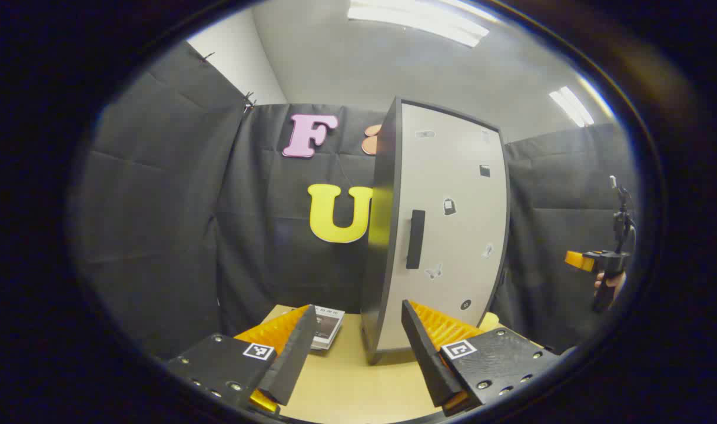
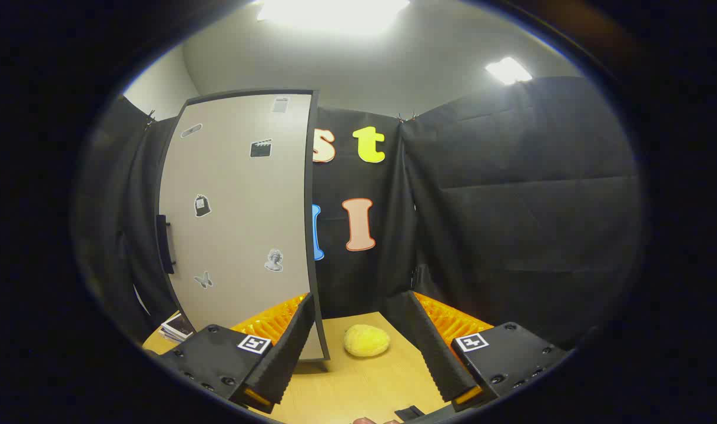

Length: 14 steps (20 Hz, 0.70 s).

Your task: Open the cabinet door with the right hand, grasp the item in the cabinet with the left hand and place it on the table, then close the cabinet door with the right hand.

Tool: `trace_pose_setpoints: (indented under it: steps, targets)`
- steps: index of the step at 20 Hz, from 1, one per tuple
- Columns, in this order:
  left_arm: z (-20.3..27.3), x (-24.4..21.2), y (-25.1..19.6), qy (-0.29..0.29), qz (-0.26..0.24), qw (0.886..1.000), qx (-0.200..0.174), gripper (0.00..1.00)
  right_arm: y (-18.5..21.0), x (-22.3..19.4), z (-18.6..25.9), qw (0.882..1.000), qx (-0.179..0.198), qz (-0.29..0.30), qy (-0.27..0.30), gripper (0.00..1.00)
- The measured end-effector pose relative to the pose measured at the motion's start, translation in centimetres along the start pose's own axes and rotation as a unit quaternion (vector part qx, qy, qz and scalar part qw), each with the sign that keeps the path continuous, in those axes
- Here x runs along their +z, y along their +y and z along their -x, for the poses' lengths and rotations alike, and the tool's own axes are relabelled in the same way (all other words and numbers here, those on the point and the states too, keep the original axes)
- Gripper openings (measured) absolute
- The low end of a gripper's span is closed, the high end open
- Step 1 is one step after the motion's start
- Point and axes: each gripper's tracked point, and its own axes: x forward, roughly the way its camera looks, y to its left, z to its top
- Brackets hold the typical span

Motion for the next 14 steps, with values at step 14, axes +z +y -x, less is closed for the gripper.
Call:
trace_pose_setpoints:
  steps: [14]
  targets:
    - [2.1, -3.7, 2.8, 0.02, 0.024, 0.999, 0.035, 0.87, 6.6, 0.5, -1.1, 0.998, 0.054, 0.017, 0.009, 0.98]
